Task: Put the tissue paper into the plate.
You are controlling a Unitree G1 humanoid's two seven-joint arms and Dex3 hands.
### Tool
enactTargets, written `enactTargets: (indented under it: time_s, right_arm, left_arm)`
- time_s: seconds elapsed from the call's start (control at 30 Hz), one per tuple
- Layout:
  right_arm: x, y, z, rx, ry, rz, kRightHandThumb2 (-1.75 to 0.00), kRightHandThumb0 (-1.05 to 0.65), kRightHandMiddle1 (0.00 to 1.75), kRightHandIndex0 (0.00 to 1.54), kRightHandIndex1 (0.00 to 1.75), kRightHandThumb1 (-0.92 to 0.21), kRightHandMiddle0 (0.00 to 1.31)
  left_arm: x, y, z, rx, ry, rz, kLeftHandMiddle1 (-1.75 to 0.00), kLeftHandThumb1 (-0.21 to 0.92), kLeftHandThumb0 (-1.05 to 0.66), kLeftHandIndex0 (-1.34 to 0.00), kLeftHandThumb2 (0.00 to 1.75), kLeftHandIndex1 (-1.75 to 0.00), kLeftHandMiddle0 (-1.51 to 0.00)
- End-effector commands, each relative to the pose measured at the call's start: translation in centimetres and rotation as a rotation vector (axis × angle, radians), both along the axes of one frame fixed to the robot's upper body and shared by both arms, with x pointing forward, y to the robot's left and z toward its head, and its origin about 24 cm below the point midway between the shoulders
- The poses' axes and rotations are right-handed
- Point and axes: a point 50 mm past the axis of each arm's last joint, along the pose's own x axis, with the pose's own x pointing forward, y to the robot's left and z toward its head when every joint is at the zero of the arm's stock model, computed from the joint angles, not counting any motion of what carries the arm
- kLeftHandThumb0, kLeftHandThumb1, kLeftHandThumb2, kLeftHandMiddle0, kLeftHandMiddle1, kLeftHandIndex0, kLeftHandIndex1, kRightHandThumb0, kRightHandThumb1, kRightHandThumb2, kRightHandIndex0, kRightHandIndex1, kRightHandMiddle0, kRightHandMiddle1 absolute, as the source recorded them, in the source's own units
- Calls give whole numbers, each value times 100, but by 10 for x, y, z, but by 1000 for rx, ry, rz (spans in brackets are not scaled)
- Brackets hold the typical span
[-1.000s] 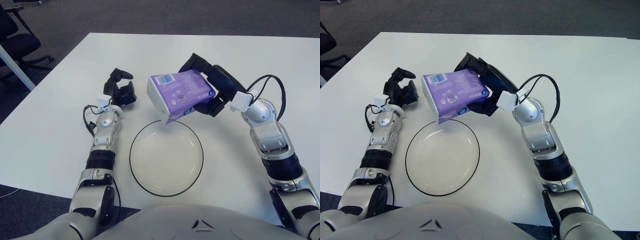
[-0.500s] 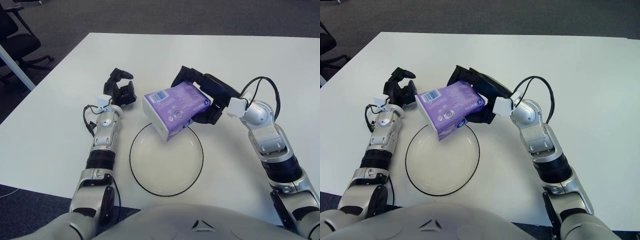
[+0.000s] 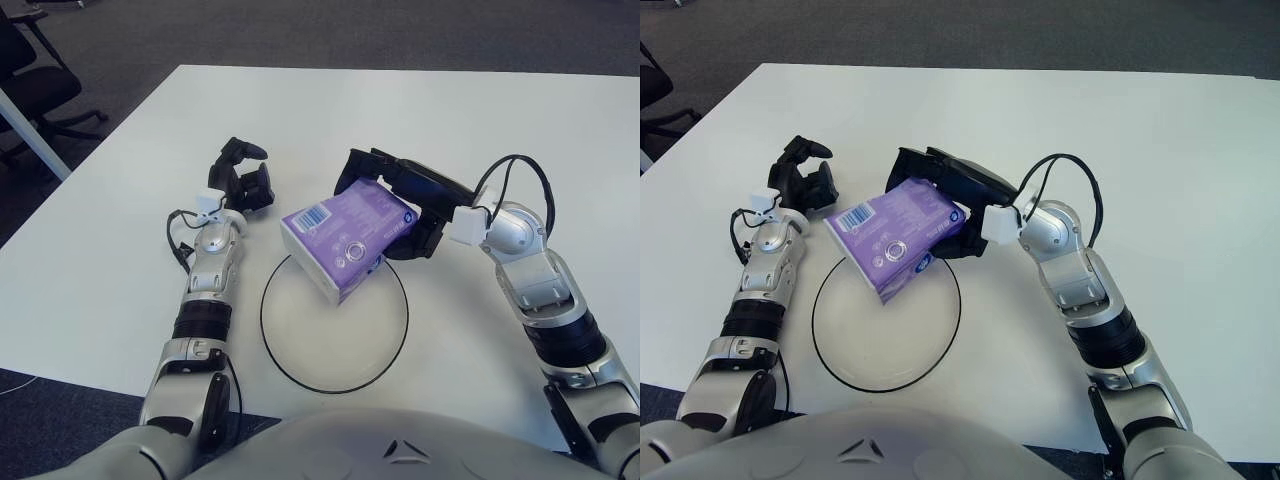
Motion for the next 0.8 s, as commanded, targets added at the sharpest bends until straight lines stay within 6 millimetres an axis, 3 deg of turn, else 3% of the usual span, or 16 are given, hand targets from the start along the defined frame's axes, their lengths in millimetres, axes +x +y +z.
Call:
enactTargets:
  time_s: [0.0, 0.1, 0.17, 0.2, 0.23, 0.3, 0.47, 0.53, 0.77]
  right_arm:
    - [-7, 1, 3, -17, -43, 33, -166, 0, 171, 85, 172, -1, 63]
    - [-12, 2, 5, -27, -49, 56, -148, 0, 165, 73, 174, -15, 57]
    - [-15, 4, 6, -61, -51, 81, -119, 0, 165, 53, 174, -40, 42]
    - [-16, 5, 6, -74, -47, 97, -112, 0, 164, 50, 174, -45, 39]
    - [-16, 6, 6, -82, -43, 108, -105, -7, 159, 38, 170, -46, 29]
    - [-17, 7, 6, -88, -39, 133, -106, -25, 144, 15, 149, -34, 12]
    - [-16, 7, 4, -74, -44, 161, -104, -39, 112, 2, 105, -26, 2]
    - [-15, 4, 2, -67, -56, 168, -100, -46, 98, 1, 87, -28, 1]
    - [-15, 1, 1, -68, -136, 209, -71, -76, 52, 0, 20, -52, 0]
  left_arm:
    - [-28, -14, -62, -58, 228, 8, -175, 32, -48, -61, 131, -175, -130]
    - [-27, -14, -63, -48, 239, 9, -175, 32, -48, -61, 131, -175, -130]
    - [-27, -13, -64, -44, 245, 9, -175, 32, -48, -61, 131, -175, -130]
    - [-28, -13, -64, -41, 245, 9, -175, 32, -48, -61, 131, -175, -130]
    - [-28, -13, -64, -39, 245, 8, -175, 32, -48, -61, 131, -175, -130]
    - [-29, -13, -63, -37, 239, 2, -175, 32, -48, -61, 131, -175, -129]
    - [-29, -14, -62, -31, 227, -7, -175, 32, -48, -61, 131, -175, -127]
    - [-29, -14, -62, -30, 226, -7, -175, 32, -48, -61, 131, -175, -127]
    - [-27, -15, -64, -16, 243, 4, -175, 32, -48, -61, 131, -175, -129]
